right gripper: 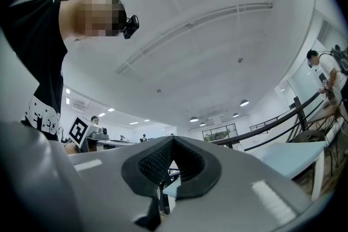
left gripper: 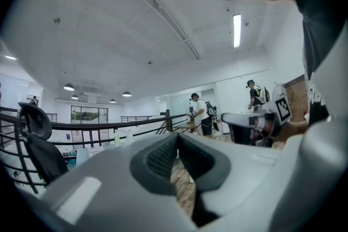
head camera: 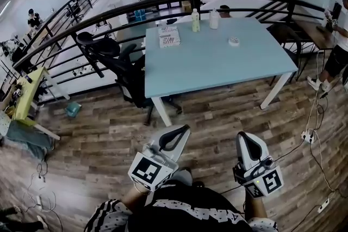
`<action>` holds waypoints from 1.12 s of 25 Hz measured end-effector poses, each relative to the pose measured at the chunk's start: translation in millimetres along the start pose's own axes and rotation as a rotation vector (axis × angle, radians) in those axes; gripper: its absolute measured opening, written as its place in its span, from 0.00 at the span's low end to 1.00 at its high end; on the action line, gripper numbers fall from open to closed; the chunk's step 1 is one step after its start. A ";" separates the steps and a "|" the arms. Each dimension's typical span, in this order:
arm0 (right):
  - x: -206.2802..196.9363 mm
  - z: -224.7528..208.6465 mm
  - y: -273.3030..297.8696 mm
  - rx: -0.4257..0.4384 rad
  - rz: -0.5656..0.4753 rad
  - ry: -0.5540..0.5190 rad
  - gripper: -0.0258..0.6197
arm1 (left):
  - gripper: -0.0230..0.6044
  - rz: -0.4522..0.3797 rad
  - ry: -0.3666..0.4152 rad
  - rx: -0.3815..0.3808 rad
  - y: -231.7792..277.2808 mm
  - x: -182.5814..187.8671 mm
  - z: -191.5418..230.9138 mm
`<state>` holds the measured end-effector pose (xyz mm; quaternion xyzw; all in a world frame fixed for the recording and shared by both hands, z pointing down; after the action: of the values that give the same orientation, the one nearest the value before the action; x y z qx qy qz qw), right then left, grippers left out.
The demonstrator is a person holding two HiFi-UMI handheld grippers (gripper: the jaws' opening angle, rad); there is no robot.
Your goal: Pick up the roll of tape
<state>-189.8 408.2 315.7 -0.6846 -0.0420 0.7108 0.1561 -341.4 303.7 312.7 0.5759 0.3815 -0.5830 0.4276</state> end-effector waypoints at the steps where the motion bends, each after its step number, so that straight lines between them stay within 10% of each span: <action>1: -0.5 0.6 -1.1 0.000 0.003 0.002 0.04 | 0.04 0.004 -0.005 -0.002 0.6 -0.7 -0.5; 28: -41.1 -104.5 67.8 -0.090 0.082 -0.022 0.04 | 0.04 0.009 -0.074 -0.067 133.3 -16.0 73.5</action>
<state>-97.2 316.3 330.4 -0.6843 -0.0473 0.7214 0.0954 -242.2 190.0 338.4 0.5411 0.3822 -0.5890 0.4628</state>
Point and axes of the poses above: the fingertips, and each gripper's own axes: y forward along the fingers, z to its left, x out of its top, the point moved 3 cm from there along -y, backward along the fingers, and after that the axes turned 9 degrees about -y, right-handed, at the moved point
